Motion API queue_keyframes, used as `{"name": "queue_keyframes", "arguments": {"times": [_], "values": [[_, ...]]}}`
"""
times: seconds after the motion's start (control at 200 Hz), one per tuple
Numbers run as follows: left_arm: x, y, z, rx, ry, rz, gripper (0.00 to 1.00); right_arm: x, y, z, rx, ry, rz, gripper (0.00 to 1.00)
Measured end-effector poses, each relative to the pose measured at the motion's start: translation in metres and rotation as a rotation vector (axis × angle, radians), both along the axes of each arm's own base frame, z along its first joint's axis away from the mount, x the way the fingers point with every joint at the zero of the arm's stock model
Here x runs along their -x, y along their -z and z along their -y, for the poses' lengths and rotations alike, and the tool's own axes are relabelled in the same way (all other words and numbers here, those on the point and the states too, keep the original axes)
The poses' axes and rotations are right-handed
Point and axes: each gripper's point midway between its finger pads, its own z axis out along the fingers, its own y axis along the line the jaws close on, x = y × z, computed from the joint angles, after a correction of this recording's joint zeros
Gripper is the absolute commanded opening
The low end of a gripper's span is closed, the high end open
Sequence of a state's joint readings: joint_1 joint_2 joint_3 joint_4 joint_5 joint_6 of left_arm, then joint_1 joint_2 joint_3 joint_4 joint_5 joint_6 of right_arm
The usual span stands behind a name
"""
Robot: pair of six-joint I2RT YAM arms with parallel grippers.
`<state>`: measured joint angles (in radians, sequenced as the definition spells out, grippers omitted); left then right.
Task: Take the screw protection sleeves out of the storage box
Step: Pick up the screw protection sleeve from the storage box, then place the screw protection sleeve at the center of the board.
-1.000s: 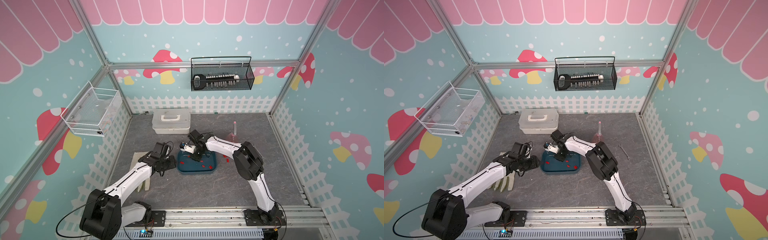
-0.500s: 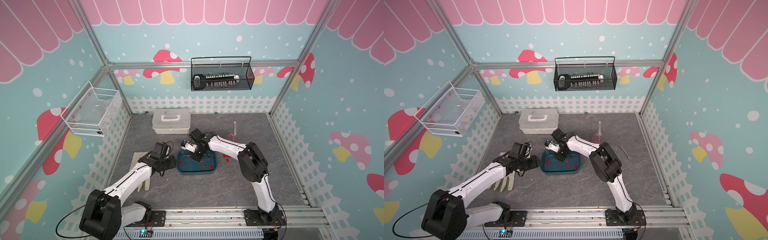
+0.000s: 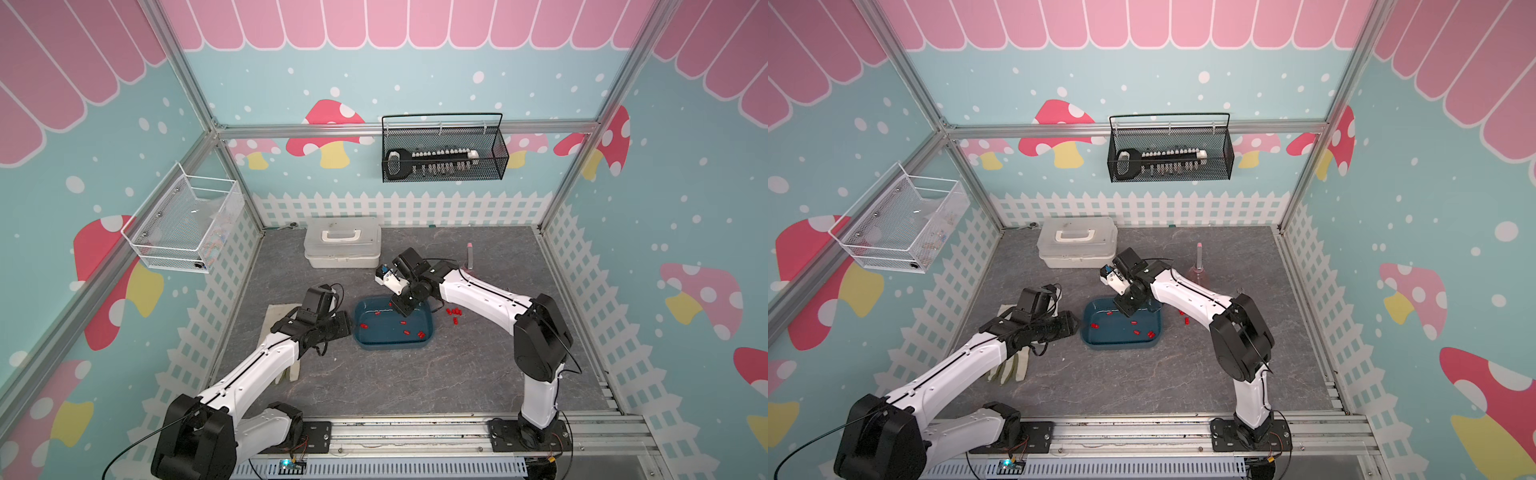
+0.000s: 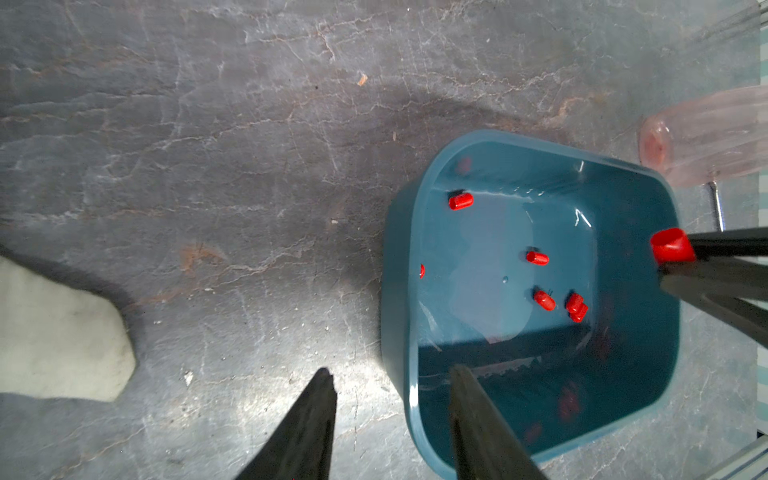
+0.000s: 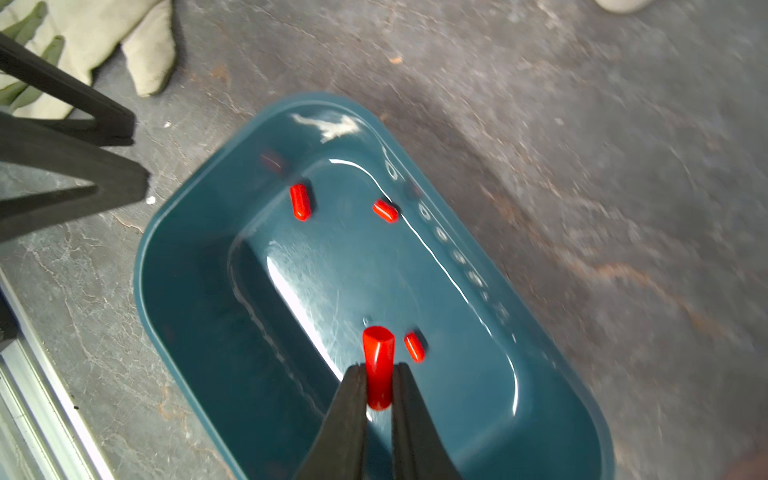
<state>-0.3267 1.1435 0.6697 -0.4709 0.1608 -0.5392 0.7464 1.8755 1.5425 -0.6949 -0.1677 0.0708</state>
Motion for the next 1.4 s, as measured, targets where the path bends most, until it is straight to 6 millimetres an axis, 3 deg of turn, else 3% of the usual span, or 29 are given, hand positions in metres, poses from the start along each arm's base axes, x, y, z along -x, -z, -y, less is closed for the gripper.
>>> {"name": "queue_keyframes", "arguments": {"times": [0.205,0.43,0.545,0.891,1.396], "values": [[0.001,0.001,0.005,-0.002,0.016,0.0,0.47,0.003,-0.017,0.042,-0.019,0.164,-0.008,0.17],[0.004,0.001,0.01,-0.006,0.035,0.003,0.47,0.003,-0.029,0.103,-0.044,0.359,-0.009,0.17],[0.005,0.001,0.012,-0.008,0.043,0.003,0.47,0.004,-0.017,0.131,-0.016,0.433,-0.031,0.17],[0.005,0.001,0.012,-0.009,0.044,0.004,0.47,0.027,0.032,0.178,0.098,0.524,-0.116,0.17],[0.005,0.003,0.012,-0.011,0.044,-0.003,0.47,0.015,0.075,0.202,0.166,0.581,-0.173,0.17]]}}
